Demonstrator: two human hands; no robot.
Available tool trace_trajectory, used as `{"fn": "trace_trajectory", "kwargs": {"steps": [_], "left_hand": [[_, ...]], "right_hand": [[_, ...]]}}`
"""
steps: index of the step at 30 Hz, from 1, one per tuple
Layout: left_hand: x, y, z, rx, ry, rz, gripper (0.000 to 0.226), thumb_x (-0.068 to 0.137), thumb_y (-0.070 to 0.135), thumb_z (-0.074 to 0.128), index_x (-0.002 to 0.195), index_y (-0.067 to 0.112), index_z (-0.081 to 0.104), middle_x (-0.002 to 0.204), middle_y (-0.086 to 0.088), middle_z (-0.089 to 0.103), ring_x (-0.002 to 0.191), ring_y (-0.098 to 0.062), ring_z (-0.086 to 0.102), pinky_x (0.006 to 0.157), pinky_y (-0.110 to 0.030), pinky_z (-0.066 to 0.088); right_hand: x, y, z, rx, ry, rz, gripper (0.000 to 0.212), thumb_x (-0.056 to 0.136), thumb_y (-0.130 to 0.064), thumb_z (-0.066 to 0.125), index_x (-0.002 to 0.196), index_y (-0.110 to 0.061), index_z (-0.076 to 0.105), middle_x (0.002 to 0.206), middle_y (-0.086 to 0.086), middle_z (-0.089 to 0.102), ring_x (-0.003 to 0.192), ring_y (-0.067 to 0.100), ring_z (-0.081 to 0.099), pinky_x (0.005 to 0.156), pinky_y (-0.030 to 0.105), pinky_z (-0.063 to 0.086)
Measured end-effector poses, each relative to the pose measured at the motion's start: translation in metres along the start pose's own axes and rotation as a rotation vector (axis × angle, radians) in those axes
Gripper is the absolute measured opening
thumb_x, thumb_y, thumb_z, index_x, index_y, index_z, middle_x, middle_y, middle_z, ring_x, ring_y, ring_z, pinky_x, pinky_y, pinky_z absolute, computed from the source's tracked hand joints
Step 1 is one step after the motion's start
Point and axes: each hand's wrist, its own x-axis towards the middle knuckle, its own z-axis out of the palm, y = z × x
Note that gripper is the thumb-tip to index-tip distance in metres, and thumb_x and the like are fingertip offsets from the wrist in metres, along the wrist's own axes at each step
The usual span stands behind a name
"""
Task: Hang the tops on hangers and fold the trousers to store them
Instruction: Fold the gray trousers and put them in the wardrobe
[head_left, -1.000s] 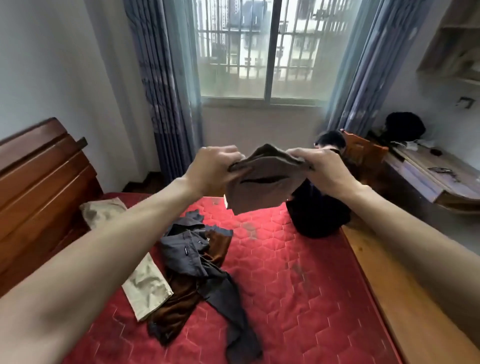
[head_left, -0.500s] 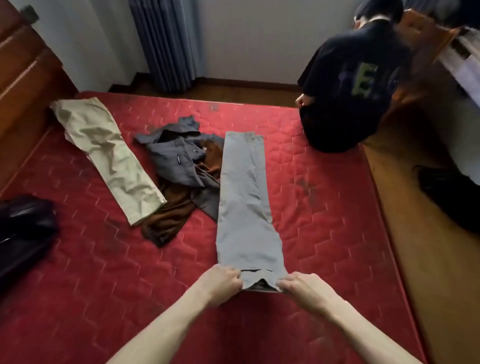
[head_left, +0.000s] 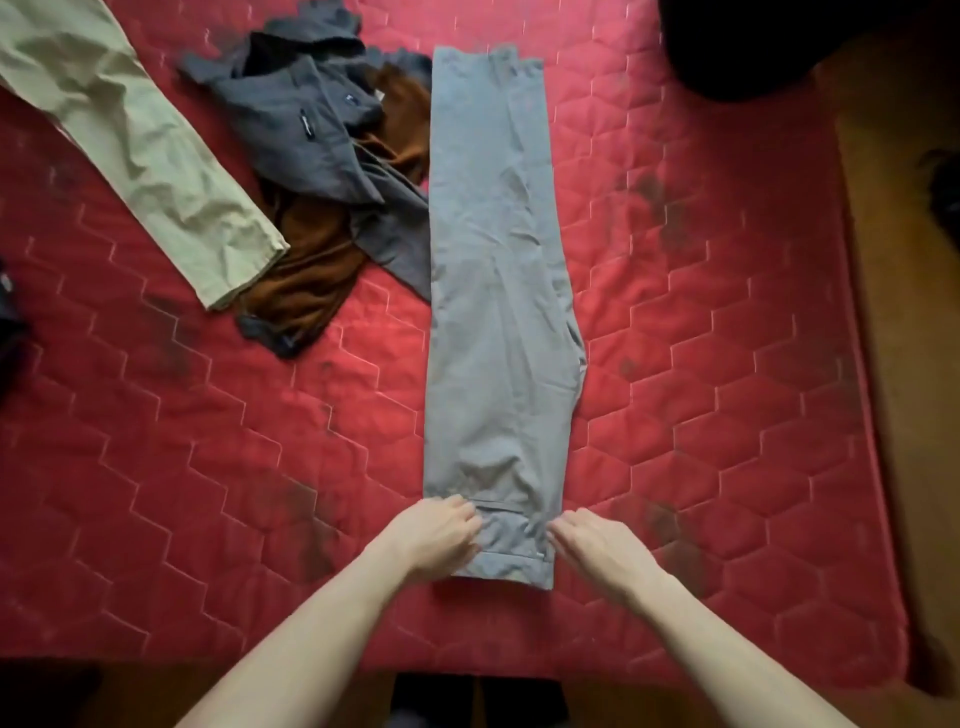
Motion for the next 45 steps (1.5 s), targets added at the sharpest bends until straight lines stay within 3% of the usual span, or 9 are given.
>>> {"fn": "trace_trajectory", "kwargs": {"steps": [5,8,12,16,24,28,32,37,45], "left_hand": [[0.032,-0.035,0.019,0.033,0.224,-0.143,0.040,0.094,0.027,0.048,0.127,0.011,0.064,0.129,-0.007,0.065,0.123,-0.027,0.062,0.098,-0.038,0.053],[0.061,-0.048,0.034,-0.040,0.326,-0.292,0.055,0.098,0.031,0.039,0.141,0.005,0.061,0.148,-0.012,0.059,0.138,-0.029,0.056,0.109,-0.043,0.051],[0.092,-0.051,0.068,-0.077,0.392,-0.366,0.068,0.104,0.045,0.037,0.160,0.008,0.034,0.169,-0.009,0.028,0.157,-0.026,0.025,0.124,-0.050,0.028],[0.096,-0.061,0.099,-0.067,0.385,-0.288,0.074,0.105,0.055,0.039,0.166,0.019,0.017,0.174,-0.005,0.009,0.161,-0.023,0.008,0.126,-0.050,0.015],[0.090,-0.099,0.122,0.119,0.351,-0.038,0.072,0.106,0.058,0.036,0.167,0.026,0.015,0.174,-0.006,0.008,0.161,-0.026,0.008,0.127,-0.050,0.011],[0.064,-0.123,0.112,0.234,0.313,0.132,0.081,0.093,0.024,0.046,0.167,0.020,0.012,0.175,-0.003,0.009,0.160,-0.024,0.012,0.126,-0.048,0.016],[0.040,-0.136,0.111,0.363,0.301,0.276,0.080,0.090,0.005,0.035,0.166,0.014,0.015,0.174,-0.004,0.011,0.159,-0.022,0.017,0.125,-0.050,0.028],[0.052,-0.117,0.107,0.450,0.264,0.386,0.085,0.085,0.014,0.046,0.166,0.020,0.020,0.173,-0.004,0.017,0.157,-0.024,0.022,0.126,-0.049,0.027],[0.058,-0.113,0.102,0.350,0.195,0.343,0.080,0.091,0.019,0.043,0.166,0.023,0.017,0.173,-0.003,0.014,0.159,-0.024,0.017,0.127,-0.049,0.024]], "right_hand": [[0.058,0.000,0.010,-0.021,0.491,-0.050,0.026,0.102,-0.021,0.065,0.124,-0.008,0.072,0.125,0.008,0.072,0.114,0.030,0.070,0.086,0.039,0.059],[0.110,-0.008,0.021,-0.055,0.605,-0.035,0.047,0.105,-0.029,0.049,0.145,-0.007,0.060,0.153,0.009,0.056,0.143,0.025,0.052,0.112,0.041,0.048],[0.158,-0.004,0.044,-0.042,0.564,0.050,0.060,0.109,-0.036,0.038,0.164,-0.014,0.030,0.173,0.003,0.023,0.160,0.022,0.017,0.127,0.046,0.019],[0.161,0.024,0.080,-0.088,0.535,0.112,0.066,0.108,-0.045,0.039,0.166,-0.016,0.024,0.174,0.003,0.015,0.161,0.023,0.015,0.128,0.045,0.017],[0.161,0.045,0.094,-0.098,0.522,0.011,0.072,0.108,-0.053,0.038,0.167,-0.019,0.018,0.175,0.004,0.012,0.162,0.020,0.009,0.128,0.044,0.017],[0.137,0.070,0.082,-0.208,0.399,-0.265,0.068,0.109,-0.050,0.036,0.168,-0.024,0.013,0.176,0.001,0.008,0.162,0.020,0.005,0.128,0.047,0.015],[0.114,0.098,0.081,-0.241,0.250,-0.493,0.091,0.096,-0.066,0.050,0.168,-0.030,0.008,0.177,0.000,-0.001,0.163,0.023,-0.001,0.129,0.049,0.002],[0.113,0.111,0.081,-0.349,0.150,-0.582,0.128,0.063,-0.064,0.070,0.168,-0.030,0.004,0.176,0.005,-0.006,0.163,0.025,-0.004,0.128,0.049,-0.002],[0.110,0.084,0.096,-0.467,0.426,-0.579,0.063,0.097,-0.019,0.044,0.161,-0.025,0.041,0.167,0.006,0.038,0.153,0.031,0.036,0.119,0.049,0.041]]}}
